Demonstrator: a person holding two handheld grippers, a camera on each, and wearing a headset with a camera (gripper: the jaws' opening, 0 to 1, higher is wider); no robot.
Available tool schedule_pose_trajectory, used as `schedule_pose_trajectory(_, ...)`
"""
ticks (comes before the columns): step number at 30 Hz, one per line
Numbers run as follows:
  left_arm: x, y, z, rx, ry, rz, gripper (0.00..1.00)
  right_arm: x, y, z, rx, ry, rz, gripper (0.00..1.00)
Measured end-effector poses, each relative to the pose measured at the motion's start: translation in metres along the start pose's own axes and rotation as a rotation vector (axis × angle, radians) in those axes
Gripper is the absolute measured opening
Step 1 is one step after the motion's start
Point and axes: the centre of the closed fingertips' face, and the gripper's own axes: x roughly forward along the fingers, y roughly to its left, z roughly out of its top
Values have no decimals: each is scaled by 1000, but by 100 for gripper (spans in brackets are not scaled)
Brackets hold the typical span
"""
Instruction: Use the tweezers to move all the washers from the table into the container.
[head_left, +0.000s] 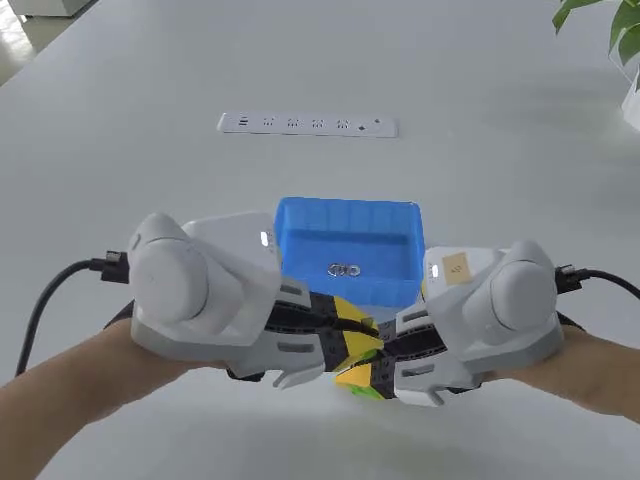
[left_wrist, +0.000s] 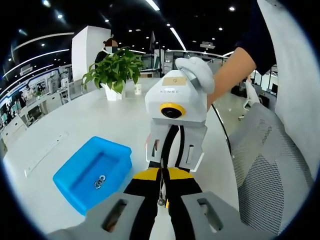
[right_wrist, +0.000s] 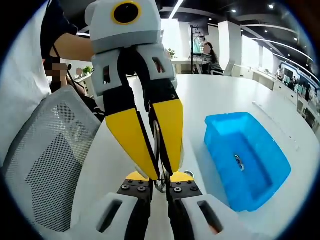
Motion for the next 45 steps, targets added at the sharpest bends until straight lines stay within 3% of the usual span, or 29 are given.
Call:
schedule_pose_trajectory(18, -6, 3, -5, -33, 5, 11, 15, -1, 0, 2, 9, -2, 1, 11)
schedule_pose_trajectory(22, -14, 6, -12, -21, 27, 37, 20, -4, -1, 5, 2, -2, -7, 11)
schedule_pose_trajectory(32, -44, 13, -29, -77, 43, 110, 36, -18, -8, 13, 3, -18, -44, 11)
schedule_pose_trajectory(34, -49, 14, -35, -85, 47, 131, 43, -21, -8, 16, 0, -18, -45, 11)
schedule_pose_trajectory(42, -64, 15, -38, -149, 14, 179, 52, -29, -6, 32, -35, -22, -49, 11)
schedule_pose_trajectory(45, -70, 17, -40, -145, 6, 195, 54, -33, -6, 39, -48, -24, -47, 11)
